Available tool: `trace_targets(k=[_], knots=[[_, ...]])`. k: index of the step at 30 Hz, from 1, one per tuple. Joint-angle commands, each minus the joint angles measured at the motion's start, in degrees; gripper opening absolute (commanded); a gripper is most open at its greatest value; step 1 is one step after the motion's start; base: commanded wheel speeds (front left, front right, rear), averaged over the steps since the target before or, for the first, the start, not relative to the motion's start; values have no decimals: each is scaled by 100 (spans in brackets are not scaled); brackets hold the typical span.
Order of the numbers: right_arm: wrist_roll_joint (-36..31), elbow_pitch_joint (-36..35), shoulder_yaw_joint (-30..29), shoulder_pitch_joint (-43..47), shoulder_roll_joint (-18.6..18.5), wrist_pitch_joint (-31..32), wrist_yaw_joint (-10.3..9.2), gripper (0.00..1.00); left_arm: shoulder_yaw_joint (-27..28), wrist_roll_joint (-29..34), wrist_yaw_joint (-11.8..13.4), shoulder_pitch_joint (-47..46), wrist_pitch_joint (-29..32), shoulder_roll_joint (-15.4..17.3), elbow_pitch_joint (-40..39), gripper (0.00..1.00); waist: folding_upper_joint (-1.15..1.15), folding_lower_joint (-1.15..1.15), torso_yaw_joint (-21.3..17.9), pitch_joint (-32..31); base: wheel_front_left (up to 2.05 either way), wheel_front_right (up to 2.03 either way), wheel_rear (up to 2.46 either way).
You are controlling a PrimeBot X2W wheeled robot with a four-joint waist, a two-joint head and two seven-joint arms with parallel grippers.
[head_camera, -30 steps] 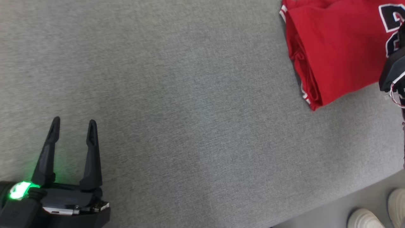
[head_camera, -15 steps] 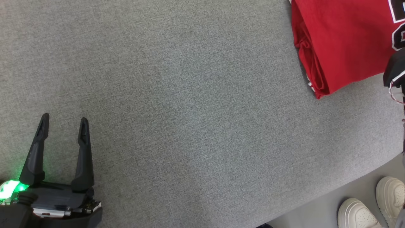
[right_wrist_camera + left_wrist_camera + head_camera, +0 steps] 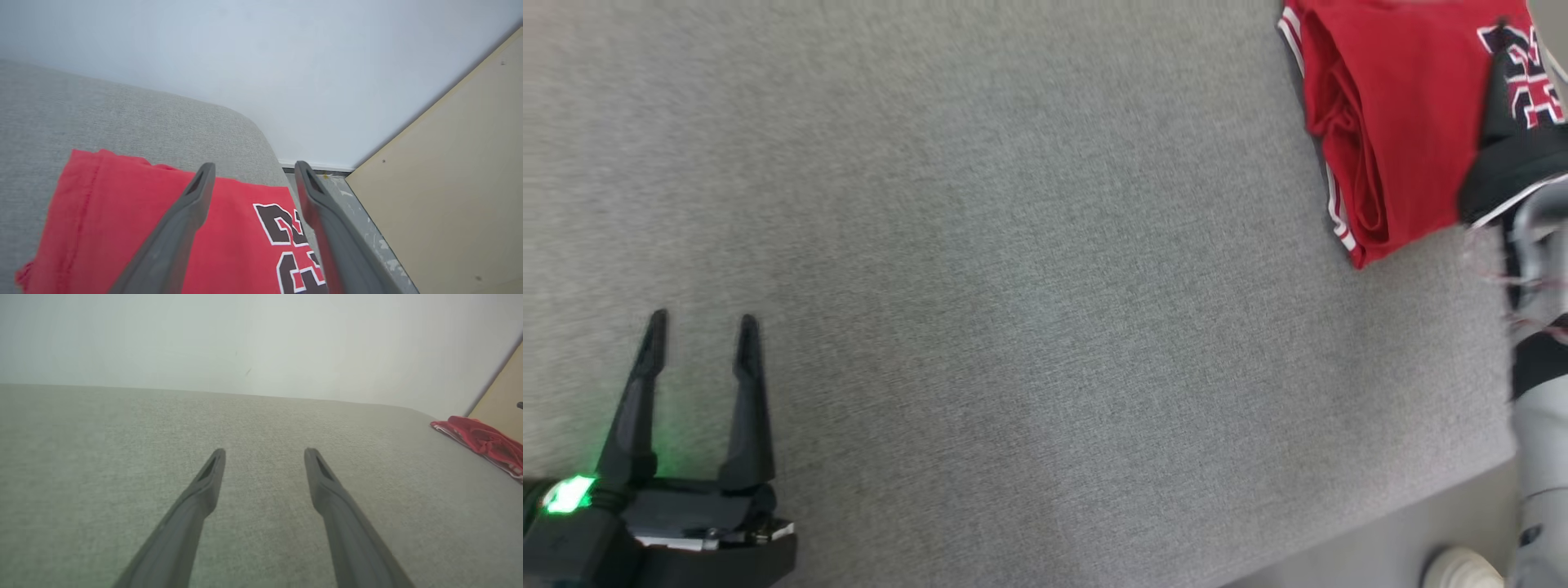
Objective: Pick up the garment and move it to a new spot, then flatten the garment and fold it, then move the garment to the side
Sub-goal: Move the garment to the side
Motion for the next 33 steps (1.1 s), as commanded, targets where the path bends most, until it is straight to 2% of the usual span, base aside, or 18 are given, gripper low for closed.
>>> trace_targets(k=[1, 6, 9, 14, 23, 28, 33], knots=[[148, 67, 58, 144, 64, -66, -16, 100, 95, -16, 17, 64, -15, -46, 66, 100, 0, 0, 226, -315, 0, 0, 0], [530, 183, 561, 486, 269, -301, -17, 100, 332, 92, 26, 273, -15, -307, 320, 100, 0, 0, 510, -868, 0, 0, 0], [999, 147, 885, 810, 406, -405, -16, 100, 446, 115, 48, 456, -15, -437, 538, 100, 0, 0, 731, -1248, 0, 0, 0], [1747, -338, 1353, 1638, 314, -449, -17, 100, 536, 103, 83, 753, -15, -593, 880, 100, 0, 0, 1120, -1959, 0, 0, 0], [2604, -1551, 1469, 3513, 359, -452, -17, 100, 455, 48, 127, 1404, -15, -667, 1329, 100, 0, 0, 1658, -3099, 0, 0, 0], [2715, -2234, 1430, 4262, 525, -443, -17, 100, 380, -28, 143, 1591, -15, -667, 1404, 100, 0, 0, 1747, -3316, 0, 0, 0], [2743, -2477, 1589, 4790, 611, -442, -17, 100, 385, -72, 112, 1634, -15, -668, 1519, 100, 0, 0, 1753, -3443, 0, 0, 0]])
